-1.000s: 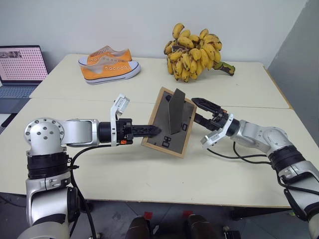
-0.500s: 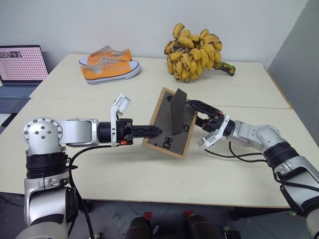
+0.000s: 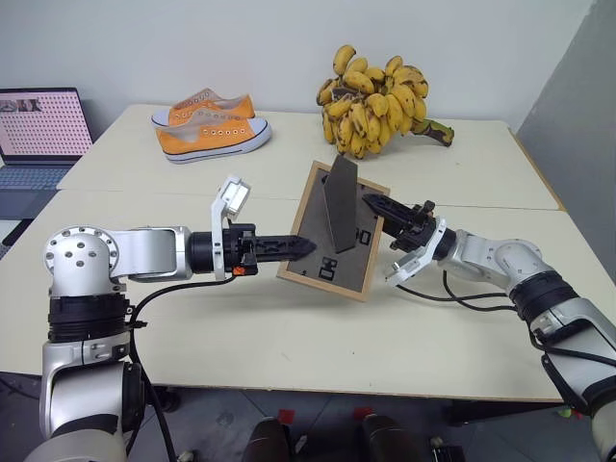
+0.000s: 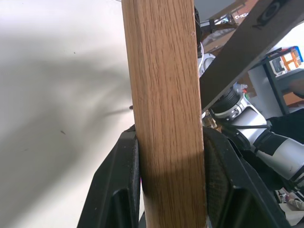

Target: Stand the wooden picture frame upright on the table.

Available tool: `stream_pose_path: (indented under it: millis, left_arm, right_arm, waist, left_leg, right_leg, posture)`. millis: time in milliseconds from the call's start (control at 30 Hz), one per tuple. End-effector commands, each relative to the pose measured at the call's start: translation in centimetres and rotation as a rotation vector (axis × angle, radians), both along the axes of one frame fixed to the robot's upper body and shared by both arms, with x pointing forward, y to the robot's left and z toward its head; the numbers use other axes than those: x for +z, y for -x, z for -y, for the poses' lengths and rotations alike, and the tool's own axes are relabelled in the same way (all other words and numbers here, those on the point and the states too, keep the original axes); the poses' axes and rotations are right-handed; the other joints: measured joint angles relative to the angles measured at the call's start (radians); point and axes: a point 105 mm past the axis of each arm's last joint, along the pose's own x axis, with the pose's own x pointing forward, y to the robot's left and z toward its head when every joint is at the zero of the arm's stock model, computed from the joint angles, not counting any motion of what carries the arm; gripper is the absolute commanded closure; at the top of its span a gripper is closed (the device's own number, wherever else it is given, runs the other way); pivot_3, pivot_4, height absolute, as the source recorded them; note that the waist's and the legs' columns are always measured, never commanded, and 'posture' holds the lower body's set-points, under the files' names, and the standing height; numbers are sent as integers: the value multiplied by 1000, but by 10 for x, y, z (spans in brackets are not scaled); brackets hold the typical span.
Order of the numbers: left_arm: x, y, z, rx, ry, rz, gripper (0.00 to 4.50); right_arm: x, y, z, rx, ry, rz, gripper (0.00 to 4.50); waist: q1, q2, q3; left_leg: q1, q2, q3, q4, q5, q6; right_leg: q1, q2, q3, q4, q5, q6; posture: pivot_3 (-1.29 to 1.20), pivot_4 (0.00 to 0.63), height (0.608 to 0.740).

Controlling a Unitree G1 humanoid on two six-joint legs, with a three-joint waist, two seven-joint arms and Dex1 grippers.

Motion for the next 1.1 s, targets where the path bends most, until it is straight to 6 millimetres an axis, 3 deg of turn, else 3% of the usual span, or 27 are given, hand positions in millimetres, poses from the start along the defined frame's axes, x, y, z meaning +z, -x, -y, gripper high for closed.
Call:
stream_pose_path:
  millis: [33, 200, 267, 467, 567, 700, 800, 967, 1100]
  left_arm:
    - [11, 2, 3, 0, -26, 62, 3180]
    - [11, 2, 3, 4, -23, 59, 3180]
    - [11, 1, 3, 8, -19, 56, 2498]
    - [17, -2, -3, 56, -33, 131, 1248]
    - [28, -4, -14, 114, -40, 239, 1248]
    - [55, 5, -41, 241, -92, 536, 1248]
    - [58, 14, -56, 334, -163, 671, 1248]
    - [23, 39, -67, 427, -311, 703, 1248]
    - [-1, 56, -71, 495, -329, 661, 1248]
  right_arm:
    - [8, 1, -4, 12, 4, 27, 3172]
    - [7, 0, -4, 7, 6, 21, 3172]
    - [7, 0, -4, 6, 6, 18, 3172]
    - [7, 0, -4, 7, 10, 3, 3172]
    - [7, -1, -3, 9, 13, -6, 3172]
    - [5, -5, -3, 1, 16, -56, 3172]
    - [3, -10, 0, -4, -21, -141, 3172]
    - [4, -15, -7, 44, -106, -350, 3172]
    - [5, -17, -28, 138, -215, -669, 3172]
  waist:
    - [0, 0, 0]
    - [0, 0, 0]
    - [0, 0, 0]
    - [0, 0, 0]
    - [0, 0, 0]
    - [-7, 0, 0]
    - [-7, 0, 0]
    - [-20, 0, 0]
    - [-28, -1, 0]
  left_leg:
    - [0, 0, 0, 0, 0, 0]
    - [0, 0, 0, 0, 0, 0]
    - [0, 0, 0, 0, 0, 0]
    - [0, 0, 0, 0, 0, 0]
    - [0, 0, 0, 0, 0, 0]
    - [0, 0, 1, 0, 0, 0]
    - [0, 0, 1, 0, 0, 0]
    - [1, 1, 2, 0, 0, 0]
    - [2, 1, 1, 0, -1, 1]
  right_leg:
    - [0, 0, 0, 0, 0, 0]
    - [0, 0, 0, 0, 0, 0]
    - [0, 0, 0, 0, 0, 0]
    - [0, 0, 0, 0, 0, 0]
    - [0, 0, 0, 0, 0, 0]
    - [0, 0, 0, 0, 0, 0]
    - [0, 0, 1, 0, 0, -1]
    - [1, 0, 2, 0, 0, -1]
    - [3, -1, 0, -1, 0, -1]
  posture:
    - [0, 150, 740]
    - [0, 150, 740]
    - [0, 150, 740]
    - [0, 150, 740]
    - [0, 150, 740]
    - [0, 150, 740]
    - [0, 150, 740]
    - [0, 150, 740]
    - [0, 150, 740]
